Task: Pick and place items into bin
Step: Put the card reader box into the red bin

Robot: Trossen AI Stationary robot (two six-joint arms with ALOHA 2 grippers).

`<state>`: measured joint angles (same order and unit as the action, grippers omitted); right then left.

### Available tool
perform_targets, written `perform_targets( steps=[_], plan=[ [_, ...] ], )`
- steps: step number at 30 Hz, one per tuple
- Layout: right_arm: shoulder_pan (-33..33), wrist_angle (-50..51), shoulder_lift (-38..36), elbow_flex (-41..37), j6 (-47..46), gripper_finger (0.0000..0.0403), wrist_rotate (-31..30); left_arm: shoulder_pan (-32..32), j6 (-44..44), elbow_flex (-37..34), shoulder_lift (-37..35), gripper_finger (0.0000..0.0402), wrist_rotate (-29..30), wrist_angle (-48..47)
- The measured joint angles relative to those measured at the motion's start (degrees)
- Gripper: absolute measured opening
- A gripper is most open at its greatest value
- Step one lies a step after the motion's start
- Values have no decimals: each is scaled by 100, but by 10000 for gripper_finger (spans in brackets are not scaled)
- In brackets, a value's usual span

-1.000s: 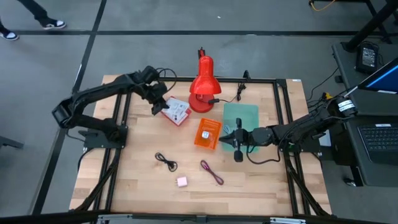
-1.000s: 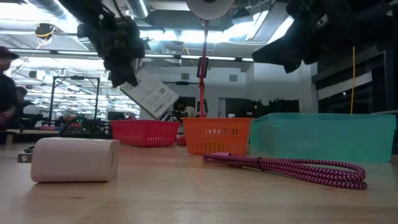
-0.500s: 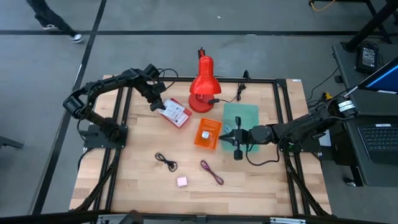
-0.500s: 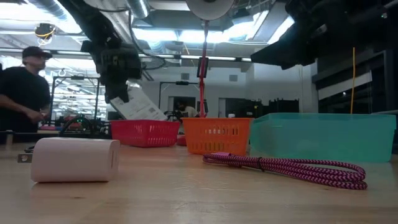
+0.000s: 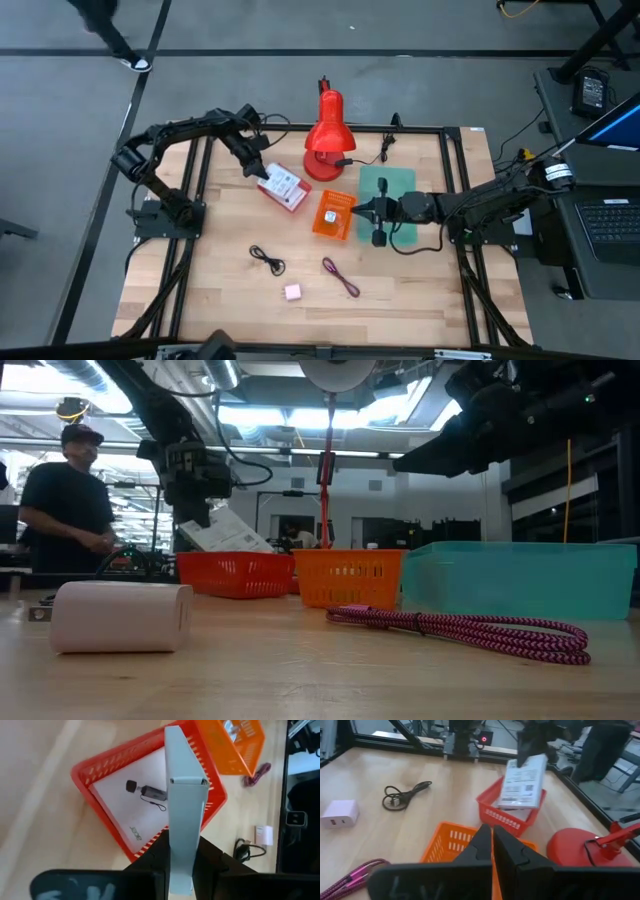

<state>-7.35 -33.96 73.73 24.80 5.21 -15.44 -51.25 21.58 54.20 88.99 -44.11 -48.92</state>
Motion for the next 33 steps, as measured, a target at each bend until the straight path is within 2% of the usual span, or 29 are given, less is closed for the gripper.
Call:
perform_targets(
  steps=[9,17,26,33],
  plan=[
    [89,193,4,2,-15,2,72,-142,73,579,-1,41,-132,-264],
    [87,204,4,2,-18,2,72,-48,22,531,1,41,-107,-573],
    [87,204,4,2,-55,2,72,158,14,530,37,41,-42,-517],
    [87,204,4,2,-70,2,72,292,-133,530,552,41,-49,-486]
  ],
)
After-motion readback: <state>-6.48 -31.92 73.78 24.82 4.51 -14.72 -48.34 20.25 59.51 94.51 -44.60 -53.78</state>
